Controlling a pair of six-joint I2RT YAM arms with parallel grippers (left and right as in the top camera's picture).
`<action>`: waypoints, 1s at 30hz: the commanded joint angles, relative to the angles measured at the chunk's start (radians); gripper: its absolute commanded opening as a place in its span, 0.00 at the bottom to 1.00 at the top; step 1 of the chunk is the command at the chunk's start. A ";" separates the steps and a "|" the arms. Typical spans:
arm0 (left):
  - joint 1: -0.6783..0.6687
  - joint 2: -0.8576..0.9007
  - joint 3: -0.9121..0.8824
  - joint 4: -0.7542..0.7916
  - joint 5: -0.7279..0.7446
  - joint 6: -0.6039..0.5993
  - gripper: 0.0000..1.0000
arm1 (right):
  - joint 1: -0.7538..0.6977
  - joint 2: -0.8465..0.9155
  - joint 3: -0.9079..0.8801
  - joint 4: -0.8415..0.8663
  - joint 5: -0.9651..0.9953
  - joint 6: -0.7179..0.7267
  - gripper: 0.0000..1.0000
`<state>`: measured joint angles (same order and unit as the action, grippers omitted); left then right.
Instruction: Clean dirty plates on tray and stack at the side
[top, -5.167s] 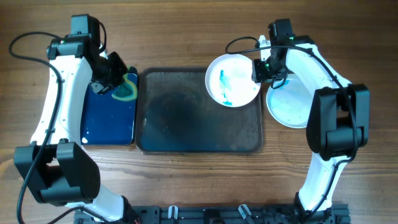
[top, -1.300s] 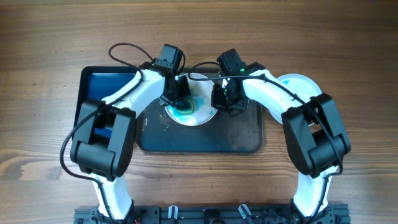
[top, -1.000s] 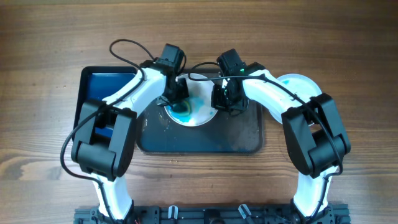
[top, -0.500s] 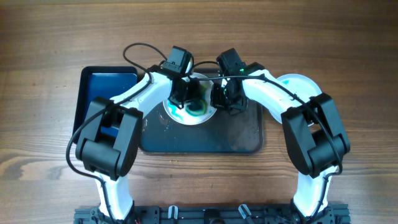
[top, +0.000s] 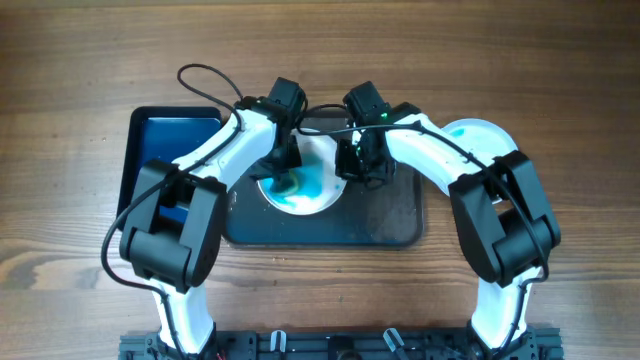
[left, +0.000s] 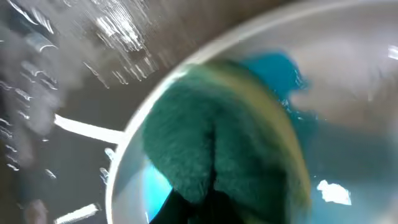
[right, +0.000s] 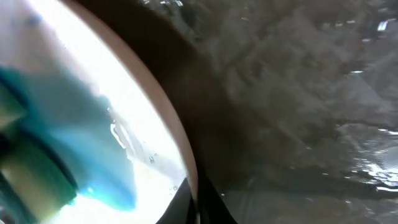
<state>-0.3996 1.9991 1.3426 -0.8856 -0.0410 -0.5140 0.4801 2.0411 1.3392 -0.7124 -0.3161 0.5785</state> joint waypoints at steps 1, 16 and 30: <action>0.005 -0.015 0.055 -0.109 0.280 0.092 0.04 | -0.006 0.017 -0.006 0.000 0.021 -0.027 0.04; 0.358 -0.244 0.226 -0.229 0.317 0.119 0.04 | 0.022 -0.153 -0.003 -0.048 0.301 -0.134 0.04; 0.356 -0.179 0.217 -0.228 0.317 0.118 0.04 | 0.427 -0.396 -0.003 -0.288 1.439 -0.056 0.04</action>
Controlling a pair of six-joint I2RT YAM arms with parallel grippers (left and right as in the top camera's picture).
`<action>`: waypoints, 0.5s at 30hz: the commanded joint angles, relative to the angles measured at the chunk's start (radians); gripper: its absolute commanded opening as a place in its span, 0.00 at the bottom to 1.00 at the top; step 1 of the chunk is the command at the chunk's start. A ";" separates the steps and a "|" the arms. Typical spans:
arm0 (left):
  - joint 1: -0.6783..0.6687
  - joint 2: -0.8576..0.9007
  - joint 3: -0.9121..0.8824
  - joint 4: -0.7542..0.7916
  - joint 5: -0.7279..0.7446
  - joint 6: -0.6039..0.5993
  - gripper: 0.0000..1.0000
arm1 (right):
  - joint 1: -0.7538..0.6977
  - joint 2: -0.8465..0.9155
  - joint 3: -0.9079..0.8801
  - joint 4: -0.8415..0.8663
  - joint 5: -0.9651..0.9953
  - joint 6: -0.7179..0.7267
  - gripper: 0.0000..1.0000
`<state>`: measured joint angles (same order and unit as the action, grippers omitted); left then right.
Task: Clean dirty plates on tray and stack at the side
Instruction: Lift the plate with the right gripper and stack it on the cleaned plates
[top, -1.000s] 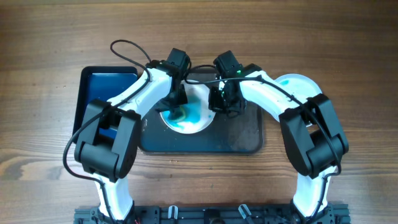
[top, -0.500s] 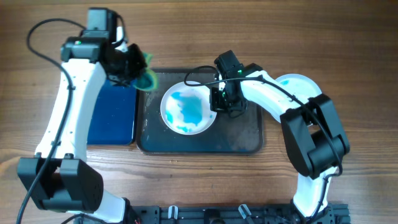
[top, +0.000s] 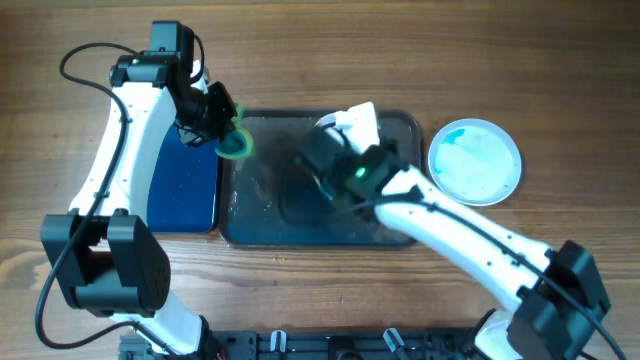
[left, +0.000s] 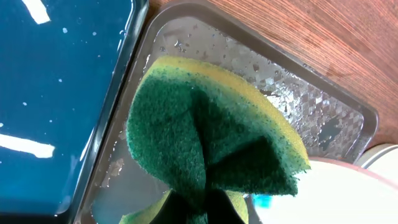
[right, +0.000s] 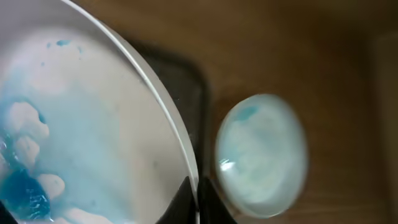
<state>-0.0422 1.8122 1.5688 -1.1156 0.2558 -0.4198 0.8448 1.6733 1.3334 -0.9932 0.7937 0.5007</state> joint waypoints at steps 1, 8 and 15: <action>-0.002 0.008 -0.013 0.005 0.020 0.024 0.04 | 0.087 -0.028 0.003 -0.011 0.390 0.022 0.04; -0.002 0.008 -0.013 0.000 0.020 0.024 0.04 | 0.212 -0.028 0.003 -0.005 0.675 -0.027 0.04; -0.002 0.008 -0.013 0.000 -0.004 0.024 0.04 | 0.270 -0.030 0.003 0.091 0.695 -0.134 0.04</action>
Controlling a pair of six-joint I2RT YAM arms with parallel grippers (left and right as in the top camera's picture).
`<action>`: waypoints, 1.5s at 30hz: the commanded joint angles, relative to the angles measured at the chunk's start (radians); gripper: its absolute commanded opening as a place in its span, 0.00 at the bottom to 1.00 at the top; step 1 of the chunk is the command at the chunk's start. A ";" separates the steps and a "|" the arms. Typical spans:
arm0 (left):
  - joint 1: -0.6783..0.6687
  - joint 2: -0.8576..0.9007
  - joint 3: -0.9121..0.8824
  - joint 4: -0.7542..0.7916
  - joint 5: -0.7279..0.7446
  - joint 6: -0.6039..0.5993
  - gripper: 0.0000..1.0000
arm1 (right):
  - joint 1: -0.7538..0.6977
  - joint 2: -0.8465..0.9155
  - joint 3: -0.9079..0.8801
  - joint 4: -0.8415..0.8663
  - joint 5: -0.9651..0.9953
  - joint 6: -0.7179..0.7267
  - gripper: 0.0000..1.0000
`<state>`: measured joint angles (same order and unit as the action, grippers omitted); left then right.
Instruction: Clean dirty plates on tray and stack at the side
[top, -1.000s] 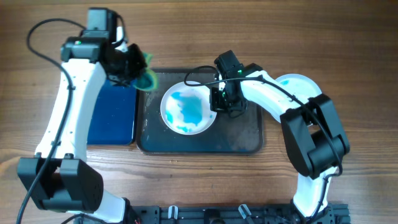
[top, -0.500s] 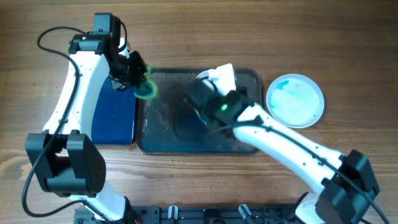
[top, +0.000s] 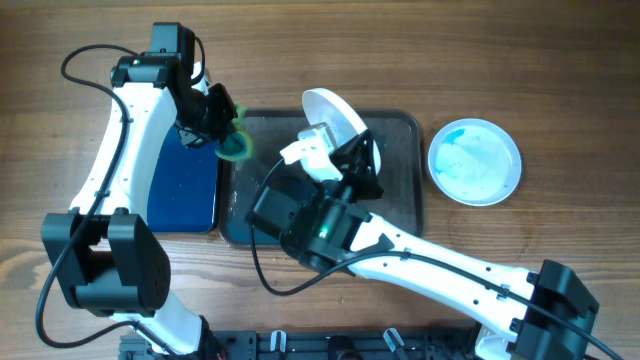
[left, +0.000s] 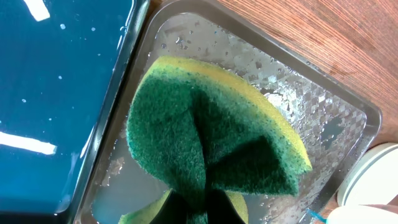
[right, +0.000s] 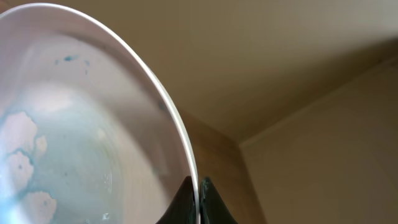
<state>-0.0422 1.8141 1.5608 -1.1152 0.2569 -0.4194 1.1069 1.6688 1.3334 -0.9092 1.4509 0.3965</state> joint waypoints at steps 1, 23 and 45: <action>-0.002 0.006 -0.005 0.000 -0.011 0.023 0.04 | 0.008 -0.025 0.003 0.006 -0.019 -0.029 0.04; -0.002 0.006 -0.005 -0.001 -0.011 0.024 0.04 | -1.398 -0.175 -0.038 -0.097 -1.514 0.025 0.04; 0.007 0.005 -0.005 -0.010 -0.034 0.095 0.04 | -1.418 -0.018 -0.122 -0.051 -1.679 0.045 0.43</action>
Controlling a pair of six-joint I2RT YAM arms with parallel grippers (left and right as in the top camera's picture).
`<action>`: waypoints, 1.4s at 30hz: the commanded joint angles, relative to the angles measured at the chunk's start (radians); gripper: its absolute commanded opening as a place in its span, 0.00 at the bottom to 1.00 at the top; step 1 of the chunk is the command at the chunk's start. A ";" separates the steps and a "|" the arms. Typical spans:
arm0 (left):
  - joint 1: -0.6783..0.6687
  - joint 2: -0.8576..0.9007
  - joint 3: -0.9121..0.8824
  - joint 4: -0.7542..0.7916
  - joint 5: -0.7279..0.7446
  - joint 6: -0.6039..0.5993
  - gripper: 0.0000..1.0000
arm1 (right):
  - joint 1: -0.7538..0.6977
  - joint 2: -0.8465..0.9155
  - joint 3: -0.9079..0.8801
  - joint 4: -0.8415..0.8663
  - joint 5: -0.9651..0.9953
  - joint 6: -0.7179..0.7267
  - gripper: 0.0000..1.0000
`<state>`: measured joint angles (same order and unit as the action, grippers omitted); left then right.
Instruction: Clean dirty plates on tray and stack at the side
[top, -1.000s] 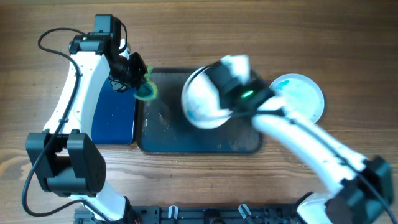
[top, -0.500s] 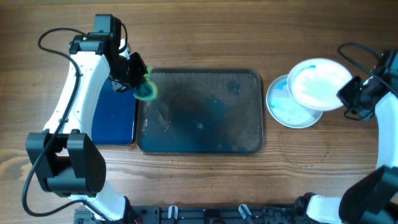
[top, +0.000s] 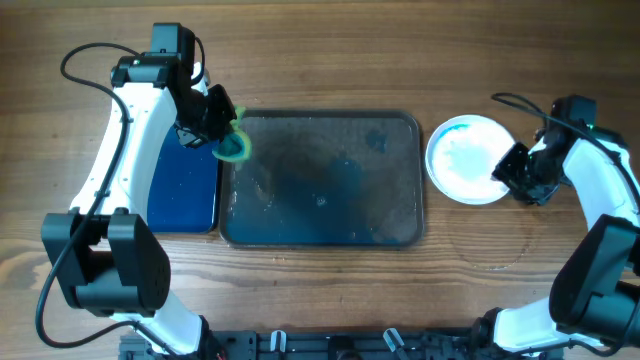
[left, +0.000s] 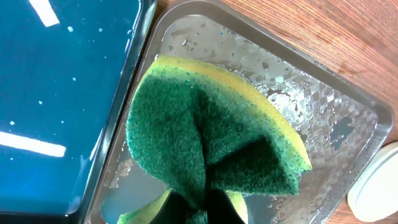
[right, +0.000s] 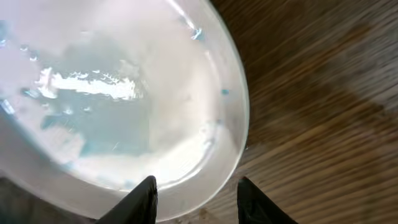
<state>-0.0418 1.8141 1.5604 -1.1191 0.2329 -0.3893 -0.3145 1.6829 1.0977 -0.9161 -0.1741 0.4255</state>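
A white plate smeared pale blue lies on the wood to the right of the grey tray. My right gripper stands open at its right rim. In the right wrist view the plate fills the frame; one finger is over the plate and the other over the wood. My left gripper is shut on a folded green and yellow sponge over the tray's left edge. The left wrist view shows the sponge pinched above the wet tray.
A blue tray lies left of the grey one, under my left arm, and shows as in the left wrist view. Water drops cover the grey tray's floor. Bare wooden table surrounds both trays.
The right arm held the plate tilted up over the grey tray; now the plate lies on the other plate at the right and the right gripper is open. The left arm has barely moved.
First both grippers were at a blue-smeared plate in the tray, the left pressing the sponge on it. Then the left held the sponge at the tray's left edge while the right held the plate raised, then tilted. Now the plate is stacked at the right, released.
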 joint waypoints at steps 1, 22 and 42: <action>0.015 0.005 -0.005 -0.020 -0.017 0.079 0.04 | 0.005 -0.048 0.166 -0.080 -0.056 -0.007 0.46; 0.208 0.006 -0.318 0.248 -0.398 0.426 1.00 | 0.470 -0.080 0.309 -0.057 0.067 -0.138 0.76; 0.076 -0.347 -0.100 0.063 -0.035 0.348 1.00 | 0.473 -0.459 0.513 -0.299 0.064 -0.279 0.98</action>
<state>0.0345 1.4559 1.4578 -1.0550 0.1627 -0.0296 0.1520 1.3113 1.5932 -1.1622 -0.1112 0.1791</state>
